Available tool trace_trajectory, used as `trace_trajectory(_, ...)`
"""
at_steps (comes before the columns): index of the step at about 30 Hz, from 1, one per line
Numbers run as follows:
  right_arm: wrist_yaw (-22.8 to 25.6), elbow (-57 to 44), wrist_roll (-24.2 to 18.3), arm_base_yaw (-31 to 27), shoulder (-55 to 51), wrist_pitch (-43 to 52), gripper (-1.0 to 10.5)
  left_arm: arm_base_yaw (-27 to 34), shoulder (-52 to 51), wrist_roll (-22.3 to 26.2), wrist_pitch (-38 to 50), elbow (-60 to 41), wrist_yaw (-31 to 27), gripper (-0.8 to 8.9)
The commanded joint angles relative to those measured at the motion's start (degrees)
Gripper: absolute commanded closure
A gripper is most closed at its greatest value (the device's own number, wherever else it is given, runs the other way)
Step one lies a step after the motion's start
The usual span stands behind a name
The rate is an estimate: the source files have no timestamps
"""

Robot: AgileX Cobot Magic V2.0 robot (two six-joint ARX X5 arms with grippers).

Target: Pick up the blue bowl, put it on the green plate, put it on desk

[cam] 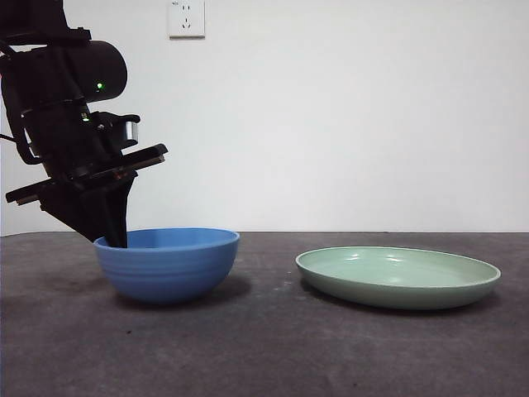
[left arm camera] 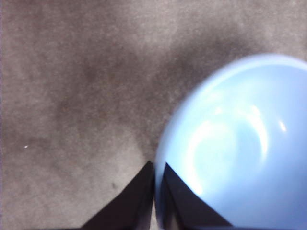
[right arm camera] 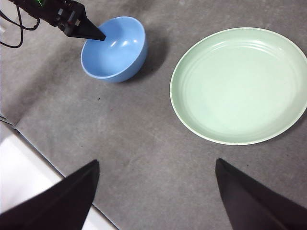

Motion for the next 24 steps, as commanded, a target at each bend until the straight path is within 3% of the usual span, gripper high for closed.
trace_trajectory(1, 0.2, 0.87, 0.44, 0.17, 0.46, 0.55, 5.6, -0.26, 0.31, -0.22, 0.33, 1.22, -0.07, 7.99)
trace_trajectory(13, 0.44, 0.87, 0.46, 0.17, 0.44, 0.55, 5.6, -1.81, -7.45, -3.19, 0.17, 2.47, 0.02, 7.99)
trace_trajectory(24, 1.51, 0.96, 2.12, 0.17, 0.02, 0.52, 5.6, -11.41, -7.21, -5.18, -0.85, 15.04, -1.2, 7.98)
